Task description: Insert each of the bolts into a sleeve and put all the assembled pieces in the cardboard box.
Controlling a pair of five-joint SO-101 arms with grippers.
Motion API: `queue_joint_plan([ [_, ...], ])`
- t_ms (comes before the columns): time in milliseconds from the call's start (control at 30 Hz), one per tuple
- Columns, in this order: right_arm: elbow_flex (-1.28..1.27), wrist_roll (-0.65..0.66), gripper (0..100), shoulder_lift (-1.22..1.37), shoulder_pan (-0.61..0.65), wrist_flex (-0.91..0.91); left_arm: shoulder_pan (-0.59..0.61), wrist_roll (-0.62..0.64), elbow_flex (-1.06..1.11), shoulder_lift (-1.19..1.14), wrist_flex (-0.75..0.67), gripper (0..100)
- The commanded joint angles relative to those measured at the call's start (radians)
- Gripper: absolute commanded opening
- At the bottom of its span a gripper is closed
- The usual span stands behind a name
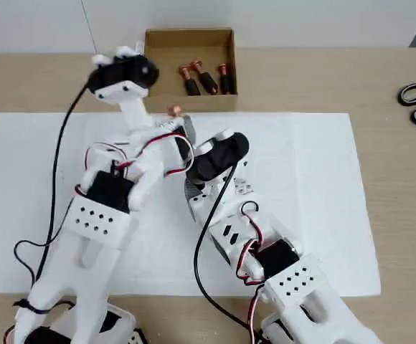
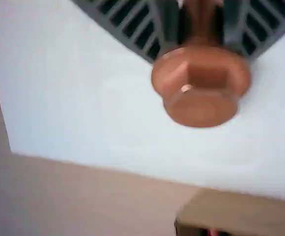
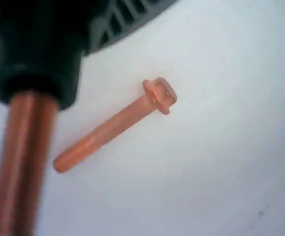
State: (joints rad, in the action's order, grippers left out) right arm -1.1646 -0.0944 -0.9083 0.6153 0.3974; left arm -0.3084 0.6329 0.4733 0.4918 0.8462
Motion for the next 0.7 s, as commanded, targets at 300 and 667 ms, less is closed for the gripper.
queue_joint_plan([
  [300,0.009,-0.006,0.4,-0.033,0.007,-0.021,-0.020,-0.044,0.027,0.044,-0.029,0],
  [667,0.009,-0.003,0.4,-0.033,0.004,-0.021,-0.026,-0.048,0.031,0.046,-0.023,0],
])
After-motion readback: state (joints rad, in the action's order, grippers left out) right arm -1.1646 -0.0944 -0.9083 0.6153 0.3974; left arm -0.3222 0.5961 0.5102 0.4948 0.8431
